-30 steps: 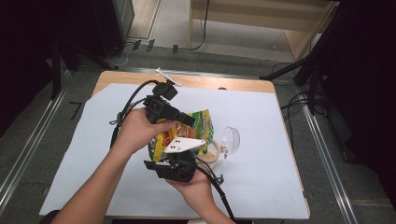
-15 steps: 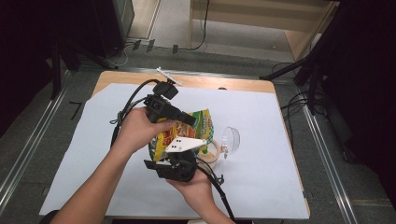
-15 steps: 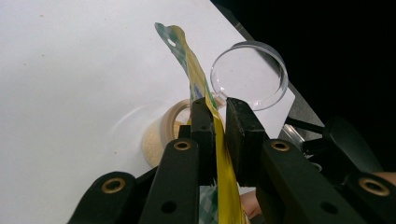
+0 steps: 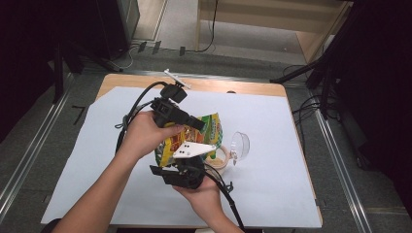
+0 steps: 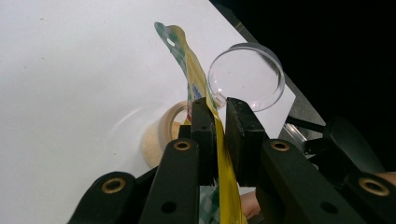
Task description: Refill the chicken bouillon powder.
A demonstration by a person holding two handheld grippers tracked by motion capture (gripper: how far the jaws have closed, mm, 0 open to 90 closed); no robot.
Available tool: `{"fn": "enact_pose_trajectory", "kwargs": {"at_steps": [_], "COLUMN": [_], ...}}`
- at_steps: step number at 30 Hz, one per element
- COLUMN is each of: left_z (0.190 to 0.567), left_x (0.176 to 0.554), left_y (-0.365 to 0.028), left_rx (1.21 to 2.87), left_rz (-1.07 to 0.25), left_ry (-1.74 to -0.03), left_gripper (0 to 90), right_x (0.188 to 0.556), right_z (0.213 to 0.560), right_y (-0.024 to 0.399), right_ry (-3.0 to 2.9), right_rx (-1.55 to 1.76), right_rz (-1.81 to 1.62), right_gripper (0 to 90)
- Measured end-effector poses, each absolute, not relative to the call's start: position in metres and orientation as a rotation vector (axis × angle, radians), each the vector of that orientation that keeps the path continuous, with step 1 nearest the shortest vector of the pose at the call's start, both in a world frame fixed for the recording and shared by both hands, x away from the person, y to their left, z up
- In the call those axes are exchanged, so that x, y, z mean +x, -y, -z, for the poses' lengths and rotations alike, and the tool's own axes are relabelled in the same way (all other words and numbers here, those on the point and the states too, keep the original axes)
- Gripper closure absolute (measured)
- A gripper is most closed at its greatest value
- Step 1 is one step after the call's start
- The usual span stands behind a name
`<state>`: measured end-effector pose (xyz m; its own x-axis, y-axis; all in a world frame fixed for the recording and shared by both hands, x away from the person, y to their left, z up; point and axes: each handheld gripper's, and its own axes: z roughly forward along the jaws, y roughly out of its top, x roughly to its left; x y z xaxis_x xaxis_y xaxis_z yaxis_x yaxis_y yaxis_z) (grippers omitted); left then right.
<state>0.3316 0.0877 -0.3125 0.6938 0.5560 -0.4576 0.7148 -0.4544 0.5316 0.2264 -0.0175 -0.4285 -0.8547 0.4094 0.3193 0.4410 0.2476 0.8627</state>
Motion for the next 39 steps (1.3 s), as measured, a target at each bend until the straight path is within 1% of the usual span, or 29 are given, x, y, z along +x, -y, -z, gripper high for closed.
{"fn": "enact_pose_trajectory", "kwargs": {"at_steps": [10, 21, 29, 39], "left_z": [0.314, 0.314, 0.317, 0.316], "left_x": [0.335, 0.337, 0.342, 0.34], "left_y": [-0.087, -0.085, -0.085, -0.085], "left_rx": [2.179, 2.192, 2.199, 2.202], "left_rz": [0.286, 0.289, 0.325, 0.312], "left_ry": [-0.975, -0.982, -0.991, -0.985], "left_gripper": [82.3, 82.3, 82.3, 82.2], "right_x": [0.228, 0.228, 0.228, 0.228], "right_z": [0.428, 0.427, 0.428, 0.427], "right_y": [0.02, 0.02, 0.02, 0.02], "right_ry": [2.456, 2.438, 2.432, 2.434], "right_rx": [-0.85, -0.86, -0.861, -0.862], "right_rz": [1.716, 1.722, 1.705, 1.708], "right_gripper": [67.5, 67.8, 68.9, 68.3]}}
